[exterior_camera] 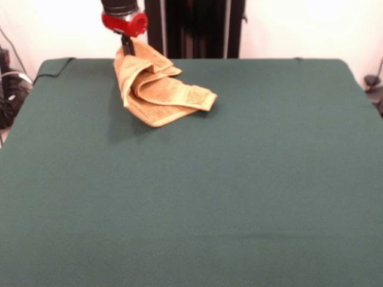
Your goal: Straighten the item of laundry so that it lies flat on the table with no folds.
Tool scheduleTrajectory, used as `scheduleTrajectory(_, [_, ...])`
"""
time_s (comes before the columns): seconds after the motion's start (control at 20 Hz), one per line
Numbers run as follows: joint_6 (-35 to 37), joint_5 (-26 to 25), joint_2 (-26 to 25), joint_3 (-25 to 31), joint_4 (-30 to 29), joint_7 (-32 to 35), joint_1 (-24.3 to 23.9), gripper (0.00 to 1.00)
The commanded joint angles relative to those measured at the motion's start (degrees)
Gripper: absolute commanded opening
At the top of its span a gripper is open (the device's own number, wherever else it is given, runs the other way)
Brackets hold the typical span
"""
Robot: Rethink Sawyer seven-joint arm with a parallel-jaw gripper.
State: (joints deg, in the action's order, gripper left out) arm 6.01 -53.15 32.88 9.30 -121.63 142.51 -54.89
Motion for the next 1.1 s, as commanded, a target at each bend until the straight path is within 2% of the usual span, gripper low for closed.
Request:
scheduleTrajectory(0.05, [6.70, -3.08, 1.01, 4.81, 2.64, -9.39, -0.13, 0.00])
scheduleTrajectory(0.55, [5.85, -4.84, -1.99, 7.23, 4.04, -9.89, -1.63, 0.00])
scheduleTrajectory(0.85, [9.59, -6.05, -3.00, 14.66, 3.39, -18.72, -7.18, 0.00])
scheduleTrajectory(1.1, [10.10, -7.80, -3.53, 17.80, 4.45, -20.04, -8.27, 0.00])
